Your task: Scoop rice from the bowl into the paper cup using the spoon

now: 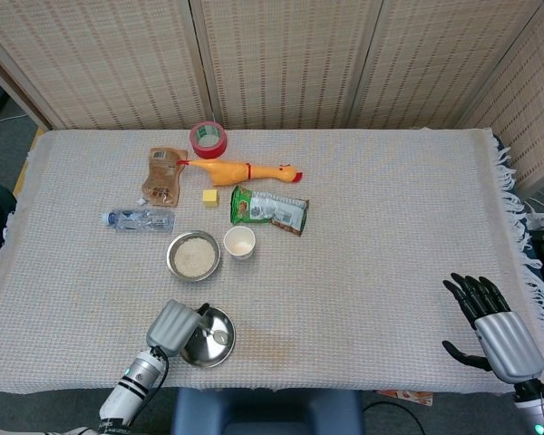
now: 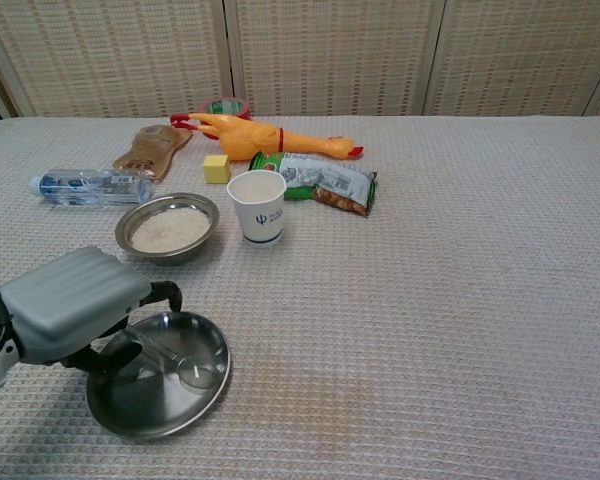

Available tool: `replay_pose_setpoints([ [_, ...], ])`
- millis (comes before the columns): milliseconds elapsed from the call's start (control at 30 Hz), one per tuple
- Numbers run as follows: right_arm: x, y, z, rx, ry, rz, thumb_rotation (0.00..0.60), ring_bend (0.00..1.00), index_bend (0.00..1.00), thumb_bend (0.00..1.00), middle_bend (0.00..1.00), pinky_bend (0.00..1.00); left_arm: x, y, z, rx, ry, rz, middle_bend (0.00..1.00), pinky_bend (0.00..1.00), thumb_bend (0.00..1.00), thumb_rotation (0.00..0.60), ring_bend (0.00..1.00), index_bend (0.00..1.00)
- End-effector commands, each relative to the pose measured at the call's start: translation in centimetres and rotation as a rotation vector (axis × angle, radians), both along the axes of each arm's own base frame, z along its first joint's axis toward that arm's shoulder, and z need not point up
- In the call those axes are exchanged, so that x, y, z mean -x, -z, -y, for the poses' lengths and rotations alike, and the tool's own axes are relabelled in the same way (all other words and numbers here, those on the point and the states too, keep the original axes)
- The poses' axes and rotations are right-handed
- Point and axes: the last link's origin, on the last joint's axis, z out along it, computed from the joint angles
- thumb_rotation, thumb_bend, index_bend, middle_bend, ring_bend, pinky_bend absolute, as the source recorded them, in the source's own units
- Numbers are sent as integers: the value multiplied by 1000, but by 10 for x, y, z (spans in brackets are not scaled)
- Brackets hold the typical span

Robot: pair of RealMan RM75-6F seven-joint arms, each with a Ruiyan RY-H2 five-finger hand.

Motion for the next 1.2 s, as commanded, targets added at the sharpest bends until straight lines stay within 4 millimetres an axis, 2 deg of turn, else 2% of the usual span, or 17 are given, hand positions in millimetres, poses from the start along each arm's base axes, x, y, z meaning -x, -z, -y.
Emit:
replay_pose_setpoints([
  [33, 0, 0, 0, 0, -1, -1, 527, 0, 0, 150, 0, 0, -2, -6, 1, -7, 7, 5, 1000, 1000, 399, 600, 1000, 235],
  [167, 0, -1, -1, 4, -4, -1, 528, 0, 0, 150, 0, 0, -8, -22, -1, -31, 11, 38, 1000, 1000, 399, 600, 1000, 229],
  [267, -1, -2, -2, 8, -5, -1, 528, 0, 0, 149, 0, 0, -12, -43, -3, -58, 2, 104, 1000, 1000, 399, 600, 1000, 209],
  [333, -1, -2, -2, 10, -7, 0, 528, 0, 0, 149, 0, 0, -5, -61, -1, -79, -3, 132, 982, 1000, 400, 600, 985, 173],
  [367, -1, -3, -2, 11, -8, 0, 527, 0, 0, 149, 0, 0, -1, -69, 1, -85, -13, 153, 932, 983, 399, 600, 941, 152],
  [433, -1, -3, -2, 12, -8, 1, 528, 0, 0, 149, 0, 0, 13, -88, 6, -93, -48, 218, 769, 888, 399, 600, 780, 129],
  [500, 0, -3, -2, 9, -8, 0, 527, 0, 0, 149, 0, 0, 32, -107, 14, -71, -112, 315, 554, 684, 399, 600, 544, 106],
  [600, 0, -1, -1, 3, -5, -8, 527, 0, 0, 150, 0, 0, 64, -136, 27, -61, -211, 545, 301, 411, 397, 600, 263, 74],
  [667, 1, 1, 0, -1, -2, -11, 527, 0, 0, 149, 0, 0, 85, -148, 35, -65, -244, 684, 223, 316, 398, 600, 167, 65],
  [700, 1, 2, 1, -4, 1, -17, 527, 0, 0, 149, 0, 0, 99, -157, 42, -82, -275, 808, 191, 273, 399, 600, 126, 61],
  [767, 1, 4, 2, -8, 2, -25, 527, 0, 0, 149, 0, 0, 120, -170, 50, -84, -310, 920, 155, 243, 399, 600, 77, 55],
  [900, 2, 8, 3, -18, 11, -37, 526, 0, 0, 149, 0, 0, 139, -195, 58, -132, -282, 911, 106, 222, 398, 600, 36, 14],
  [1033, 0, 8, 2, -6, 7, -47, 525, 0, 0, 149, 0, 0, 144, -202, 60, -204, -251, 807, 107, 213, 400, 600, 36, 9],
  [1200, 1, 9, 2, 0, 13, -59, 525, 0, 0, 149, 0, 0, 144, -202, 61, -148, -280, 803, 93, 214, 400, 600, 37, 1],
])
